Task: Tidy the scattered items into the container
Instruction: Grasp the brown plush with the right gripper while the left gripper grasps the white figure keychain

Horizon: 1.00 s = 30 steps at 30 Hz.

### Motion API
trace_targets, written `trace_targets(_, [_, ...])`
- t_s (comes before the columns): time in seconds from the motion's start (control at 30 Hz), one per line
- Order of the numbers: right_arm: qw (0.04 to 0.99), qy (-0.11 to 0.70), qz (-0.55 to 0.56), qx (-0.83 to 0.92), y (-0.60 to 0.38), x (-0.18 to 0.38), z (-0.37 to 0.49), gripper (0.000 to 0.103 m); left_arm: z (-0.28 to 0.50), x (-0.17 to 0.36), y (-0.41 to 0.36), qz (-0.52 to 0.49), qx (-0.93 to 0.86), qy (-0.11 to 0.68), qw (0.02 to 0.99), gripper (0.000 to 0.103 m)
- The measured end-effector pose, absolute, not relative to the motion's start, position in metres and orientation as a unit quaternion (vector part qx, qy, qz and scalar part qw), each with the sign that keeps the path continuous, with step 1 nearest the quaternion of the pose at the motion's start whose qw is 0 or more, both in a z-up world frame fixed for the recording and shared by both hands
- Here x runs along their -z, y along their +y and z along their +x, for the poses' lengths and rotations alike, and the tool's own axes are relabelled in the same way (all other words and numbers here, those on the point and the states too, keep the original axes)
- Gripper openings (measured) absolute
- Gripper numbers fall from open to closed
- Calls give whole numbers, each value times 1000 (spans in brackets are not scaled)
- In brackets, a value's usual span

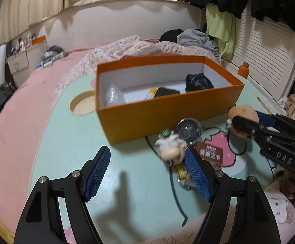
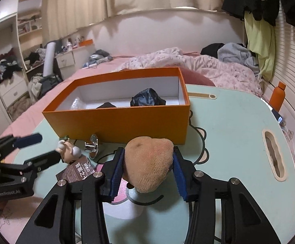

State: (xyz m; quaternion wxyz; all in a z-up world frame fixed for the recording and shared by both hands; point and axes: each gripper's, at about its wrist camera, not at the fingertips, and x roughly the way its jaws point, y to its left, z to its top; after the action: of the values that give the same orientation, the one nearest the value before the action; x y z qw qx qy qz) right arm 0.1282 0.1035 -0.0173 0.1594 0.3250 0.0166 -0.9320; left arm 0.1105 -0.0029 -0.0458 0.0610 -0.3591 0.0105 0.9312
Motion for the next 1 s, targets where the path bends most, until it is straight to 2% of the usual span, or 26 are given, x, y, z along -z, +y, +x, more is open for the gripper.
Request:
trace_targets(0.17, [159,12,327,931,105,17,127,45,101,40,10,-359,-929,35,79,74])
trace_targets(0.2, [159,11,327,931,105,17,126,45,95,42,12,-370,-925,39,79,69])
trace_targets(0.23, [159,11,328,931,105,18,126,46,91,45,14,-380,-921,41,80,55])
trace_targets(0.27, [159,12,328,931,105,18,126,46,87,48,15,-390,-916,41,83,45])
trace_targets(0.33, [159,12,328,931,105,18,127,46,79,57,15,-414,-905,32,94,36])
trace_targets(0.57, [159,12,326,932,106,18,127,46,84,60,4,-406,-908,0,101,36])
trace_targets(0.83, [160,6,312,936,107,16,130,46,111,47,-15,-338,-938,-31,70,36])
trace_targets(1.0, [160,6,312,936,107,16,132,46,108,47,-19,-340,-937,-41,69,36])
